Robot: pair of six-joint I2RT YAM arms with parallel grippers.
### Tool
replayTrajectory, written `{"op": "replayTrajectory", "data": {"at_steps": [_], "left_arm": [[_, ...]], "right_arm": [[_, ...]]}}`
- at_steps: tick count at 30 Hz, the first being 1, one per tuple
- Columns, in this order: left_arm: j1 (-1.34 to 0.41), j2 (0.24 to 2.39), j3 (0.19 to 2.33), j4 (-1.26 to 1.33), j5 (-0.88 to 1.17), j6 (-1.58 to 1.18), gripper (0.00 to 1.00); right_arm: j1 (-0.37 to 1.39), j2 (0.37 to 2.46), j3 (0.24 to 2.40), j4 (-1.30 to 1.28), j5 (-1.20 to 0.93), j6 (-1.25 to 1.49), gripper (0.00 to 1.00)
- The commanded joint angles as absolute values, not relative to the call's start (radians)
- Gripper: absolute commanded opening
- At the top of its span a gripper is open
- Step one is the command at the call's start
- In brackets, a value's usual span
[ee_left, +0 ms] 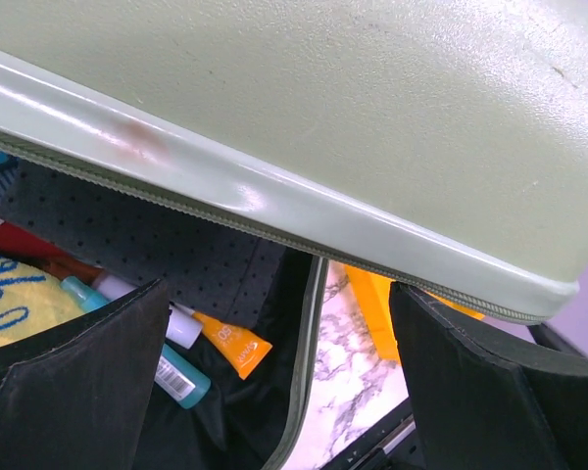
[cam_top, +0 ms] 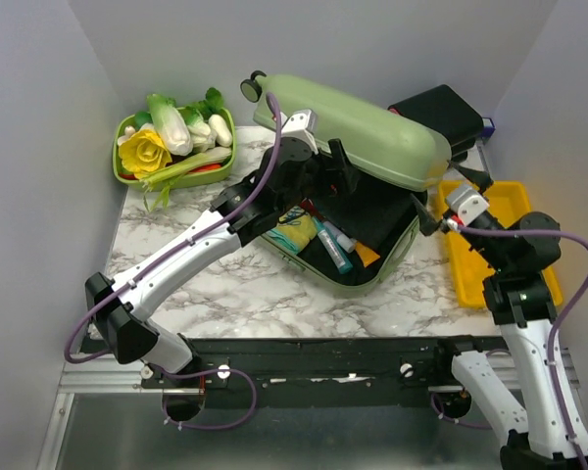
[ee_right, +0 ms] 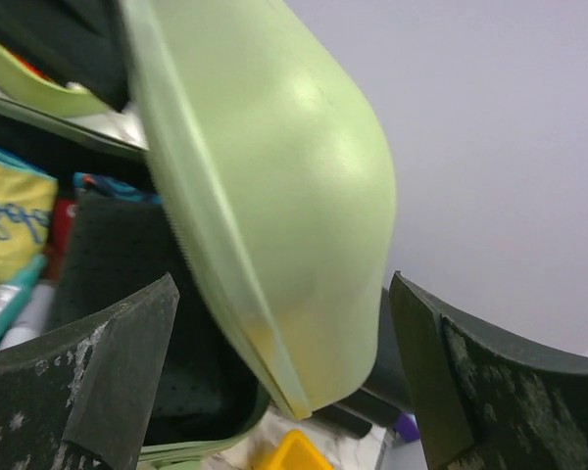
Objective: Open, take out, and arrange the luggage
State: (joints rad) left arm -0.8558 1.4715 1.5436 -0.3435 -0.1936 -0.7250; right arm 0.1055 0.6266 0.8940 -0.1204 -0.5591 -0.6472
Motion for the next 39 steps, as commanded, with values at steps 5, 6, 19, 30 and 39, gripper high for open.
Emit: {"op": "replayTrajectory", "data": {"at_steps": [5,6,19,30,39], "left_arm": [[-0.850,1.500,1.591,-0.337,-0.203,-0.700,0.99],[-0.850,1.500,1.591,-0.336,-0.199,-0.696,0.99],[-0.831,1.485,1.566,-0.370,-0.210,-0.657,0.99],[-0.707,1.321,1.359,-0.411,-0.242,-0.549,0.99],[-0.485,1.269,1.253,-0.406,-0.147,-0.382,0.99]], "right_arm": [[0.107,0.750,0.902,0.181,-0.341,-0.535,0.93],[0.109,0.761,0.919,0.195,-0.330,-0.529,0.92],[0.107,0.934,1.015,0.304,0.030,-0.341,0.82],[0.109,1.025,1.049,0.295,0.019,-0.327,0.72],[0.107,1.083,1.075,0.314,0.035,-0.324,0.27]]}}
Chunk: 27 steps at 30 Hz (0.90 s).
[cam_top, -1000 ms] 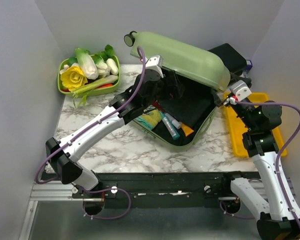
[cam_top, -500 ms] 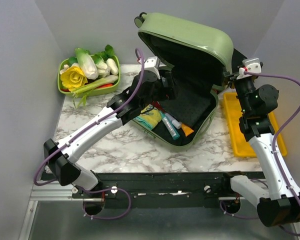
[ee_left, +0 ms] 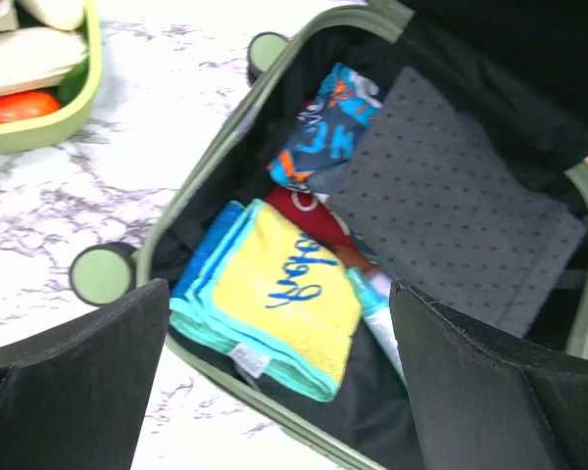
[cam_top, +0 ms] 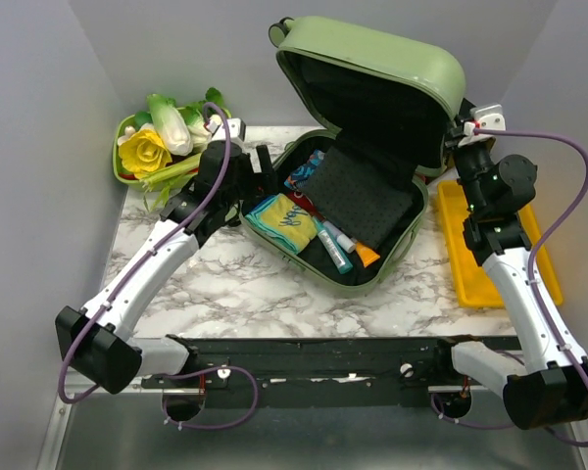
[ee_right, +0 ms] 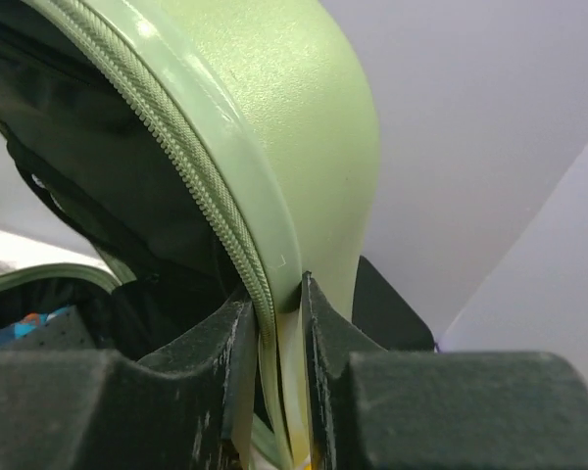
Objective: Open, take out, and arrange the luggage
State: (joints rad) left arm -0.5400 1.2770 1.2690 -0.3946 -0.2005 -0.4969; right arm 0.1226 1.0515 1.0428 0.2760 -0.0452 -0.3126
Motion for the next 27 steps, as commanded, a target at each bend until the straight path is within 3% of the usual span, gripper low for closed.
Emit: {"op": "replayTrajectory", "data": {"at_steps": [1,3,5,11,17,27], "left_arm": [[-0.477,1.273,1.250,-0.394,-0.150,-0.371,0.99],[-0.462,1.293,1.247,-0.382,-0.121,-0.351,0.99],[-0.434,1.316,1.252,-0.356,-0.089,-0.313,0.99],[-0.371,1.521,1.337,-0.350,0.041,-0.210,0.99],[-0.348,1.773,1.561,-0.454,0.133,-0.157,0.99],[-0.344,1.982,1.666,-0.485,0.034,-0.178,0.93]], "right_arm": [[0.107,1.091,1.080,0.313,0.046,-0.310,0.25],[0.109,1.106,1.088,0.316,0.073,-0.304,0.09],[0.109,1.111,1.085,0.337,0.081,-0.293,0.01],[0.107,1.089,1.062,0.337,0.018,-0.267,0.01],[0.109,1.062,1.042,0.311,0.005,-0.285,0.01],[0.107,1.029,1.019,0.288,-0.046,-0.261,0.01]]}}
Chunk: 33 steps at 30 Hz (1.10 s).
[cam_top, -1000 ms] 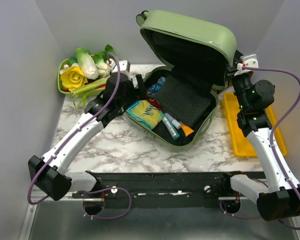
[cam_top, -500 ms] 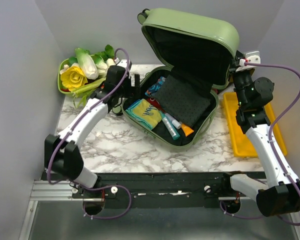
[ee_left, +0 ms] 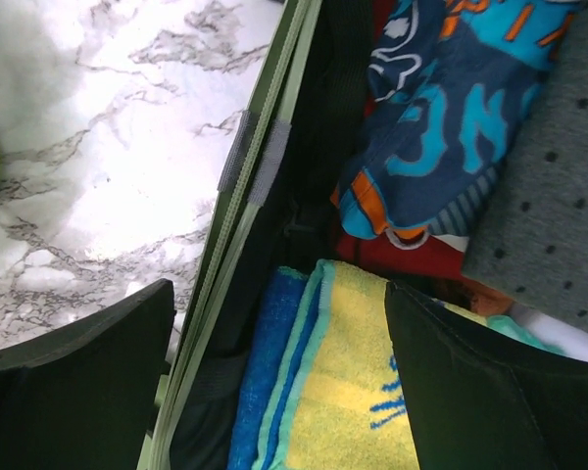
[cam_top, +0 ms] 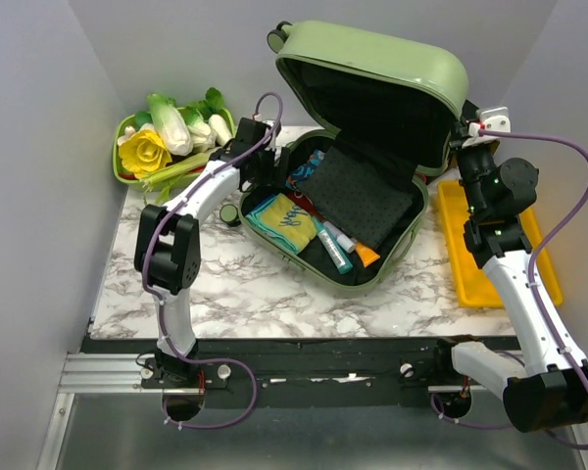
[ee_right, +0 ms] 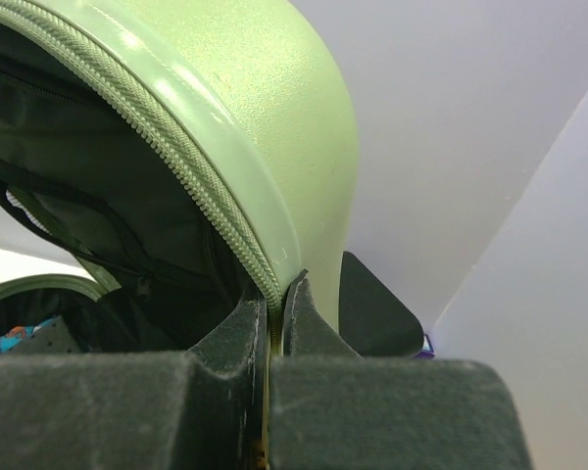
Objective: Open, take out, and arrange the luggage
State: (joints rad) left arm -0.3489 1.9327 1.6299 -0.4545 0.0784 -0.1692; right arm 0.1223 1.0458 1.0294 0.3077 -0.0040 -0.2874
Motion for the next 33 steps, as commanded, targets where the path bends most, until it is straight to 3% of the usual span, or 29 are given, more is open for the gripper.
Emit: {"op": "replayTrajectory", "data": {"at_steps": [1,3,4,6,7,9,10,13,20,27,33], "left_arm": [[-0.342,1.988,1.669,-0.479,0.026,-0.199,0.88],[-0.339,2.003,1.678,-0.482,0.032,-0.218,0.75],[-0.339,2.003,1.677,-0.479,0.029,-0.225,0.62],[-0.339,1.988,1.651,-0.474,0.031,-0.238,0.52],[-0.339,1.979,1.635,-0.459,0.031,-0.242,0.40],[-0.339,1.939,1.579,-0.443,0.022,-0.265,0.27],[-0.339,1.921,1.556,-0.427,0.011,-0.278,0.14],[-0.339,1.821,1.429,-0.385,-0.028,-0.334,0.02],[-0.339,1.519,1.091,-0.313,-0.153,-0.508,0.00],[-0.359,1.213,0.810,-0.373,-0.256,-0.718,0.00],[-0.393,0.927,0.693,-0.553,-0.392,-0.880,0.00]], "right_arm": [[0.107,1.029,1.020,0.287,-0.052,-0.259,0.01],[0.107,1.031,1.020,0.287,-0.061,-0.249,0.01],[0.109,1.034,1.022,0.285,-0.066,-0.247,0.01],[0.109,1.035,1.020,0.281,-0.066,-0.242,0.01],[0.107,1.037,1.019,0.278,-0.071,-0.242,0.01],[0.109,1.037,1.016,0.273,-0.077,-0.241,0.01],[0.107,1.035,1.014,0.273,-0.080,-0.235,0.01],[0.109,1.026,1.002,0.278,-0.107,-0.224,0.01],[0.110,1.012,0.985,0.290,-0.182,-0.161,0.01],[0.140,1.046,0.988,0.331,-0.275,-0.095,0.01],[0.204,1.118,1.022,0.334,-0.294,-0.092,0.01]]}}
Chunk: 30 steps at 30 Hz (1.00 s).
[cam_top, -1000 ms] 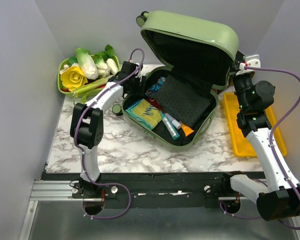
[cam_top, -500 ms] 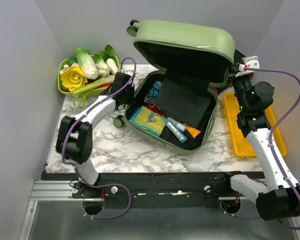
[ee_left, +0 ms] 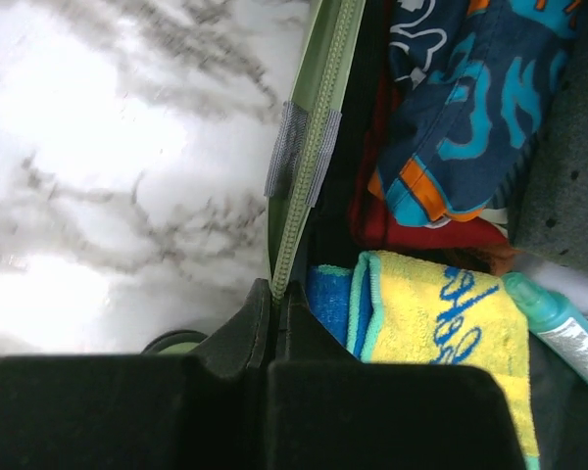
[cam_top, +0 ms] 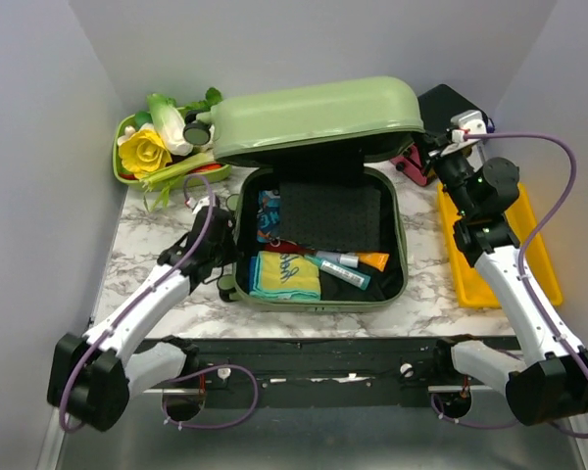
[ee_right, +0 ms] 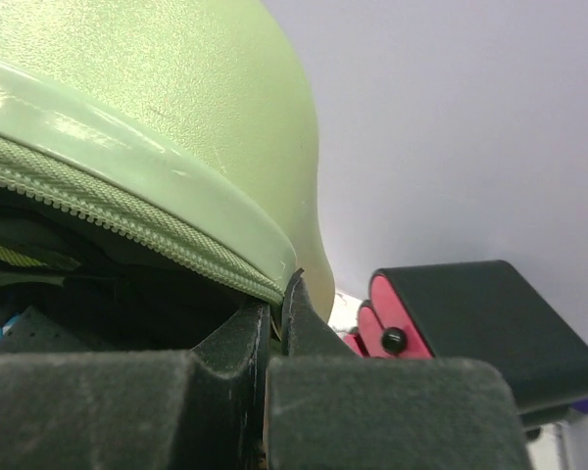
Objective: Open, take out, and arrange the luggage
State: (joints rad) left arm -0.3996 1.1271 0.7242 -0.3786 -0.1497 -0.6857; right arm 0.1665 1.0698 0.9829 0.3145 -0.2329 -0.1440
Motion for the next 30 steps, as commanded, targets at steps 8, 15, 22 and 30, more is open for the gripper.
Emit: {"op": "replayTrajectory", "data": {"at_steps": [8,15,22,30], "left_arm": [[-0.457,0.678,0.569,-0.745,-0.474,-1.173,0.00],[-0.713,0.732,0.578,-0.738,-0.549,-1.298,0.00],[-1.126,0.946,0.639,-0.659,-0.633,-1.506,0.07],[-1.307,1.221,0.926,-0.736,-0.767,-1.347,0.88]], "right_arm": [[0.288,1.239,1.077,0.390,-0.282,-0.066,0.01],[0.325,1.351,1.158,0.408,-0.282,-0.051,0.01],[0.328,1.480,1.291,0.376,-0.273,-0.093,0.01],[0.330,1.560,1.364,0.391,-0.276,-0.115,0.01]]}}
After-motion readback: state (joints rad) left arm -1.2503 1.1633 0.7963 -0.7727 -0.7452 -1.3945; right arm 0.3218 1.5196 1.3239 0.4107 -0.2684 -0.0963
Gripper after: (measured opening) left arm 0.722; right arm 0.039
